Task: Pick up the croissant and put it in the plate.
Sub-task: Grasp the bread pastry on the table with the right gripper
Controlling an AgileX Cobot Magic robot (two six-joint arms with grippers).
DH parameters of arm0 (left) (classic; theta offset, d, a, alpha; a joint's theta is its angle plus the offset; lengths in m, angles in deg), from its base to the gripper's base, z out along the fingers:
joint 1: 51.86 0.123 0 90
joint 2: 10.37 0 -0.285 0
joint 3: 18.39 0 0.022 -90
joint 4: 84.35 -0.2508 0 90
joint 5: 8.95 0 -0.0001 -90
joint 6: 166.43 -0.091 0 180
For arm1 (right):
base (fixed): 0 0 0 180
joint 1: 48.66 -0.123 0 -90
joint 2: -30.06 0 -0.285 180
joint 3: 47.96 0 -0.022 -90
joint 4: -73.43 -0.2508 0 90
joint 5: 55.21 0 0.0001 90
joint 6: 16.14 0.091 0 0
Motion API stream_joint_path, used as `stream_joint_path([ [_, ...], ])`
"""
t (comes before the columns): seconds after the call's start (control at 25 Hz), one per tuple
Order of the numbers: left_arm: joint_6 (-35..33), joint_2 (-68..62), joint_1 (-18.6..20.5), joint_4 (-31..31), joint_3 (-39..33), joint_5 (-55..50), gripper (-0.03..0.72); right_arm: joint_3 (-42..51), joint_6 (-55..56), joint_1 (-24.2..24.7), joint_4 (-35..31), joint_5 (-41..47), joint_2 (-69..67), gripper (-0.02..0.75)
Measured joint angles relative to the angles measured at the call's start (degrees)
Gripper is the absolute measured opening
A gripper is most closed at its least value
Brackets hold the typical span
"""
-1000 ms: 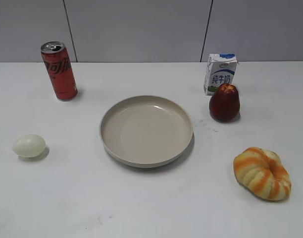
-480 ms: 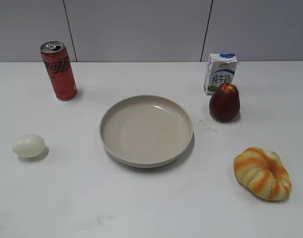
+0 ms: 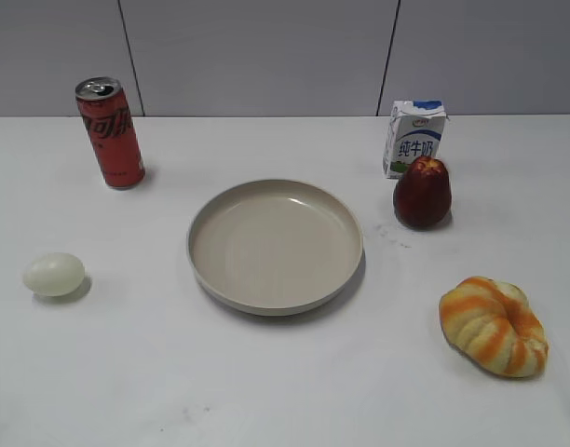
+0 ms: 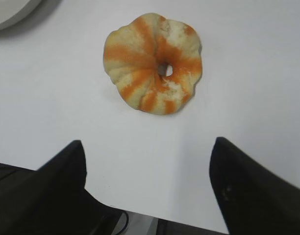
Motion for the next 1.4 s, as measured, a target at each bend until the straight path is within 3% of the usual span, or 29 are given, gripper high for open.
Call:
stream_joint_path([
  [0.24, 0.0, 0.0, 0.0, 0.0, 0.0, 0.0, 0.552, -5.1, -1.7, -1.4, -1.0, -1.0, -16.9, 0.589],
  [0.6, 0.0, 0.0, 0.0, 0.0, 0.0, 0.0, 0.552, -6.4, 7.5, -14.3, 4.8, -11.8, -32.2, 0.589],
  [0.92, 0.0, 0.0, 0.0, 0.0, 0.0, 0.0, 0.552, -6.5, 9.6, -15.0, 6.4, -18.3, -42.1, 0.589],
  [1.16, 0.0, 0.0, 0.0, 0.0, 0.0, 0.0, 0.552, -8.8, 9.5, -15.0, 6.8, -16.4, -46.8, 0.587],
  [1.28, 0.0, 0.0, 0.0, 0.0, 0.0, 0.0, 0.552, -10.0, 9.6, -15.0, 7.2, -14.8, -47.5, 0.532],
  [1.4, 0.0, 0.0, 0.0, 0.0, 0.0, 0.0, 0.552, -11.4, 9.6, -15.0, 7.6, -13.1, -48.0, 0.357],
])
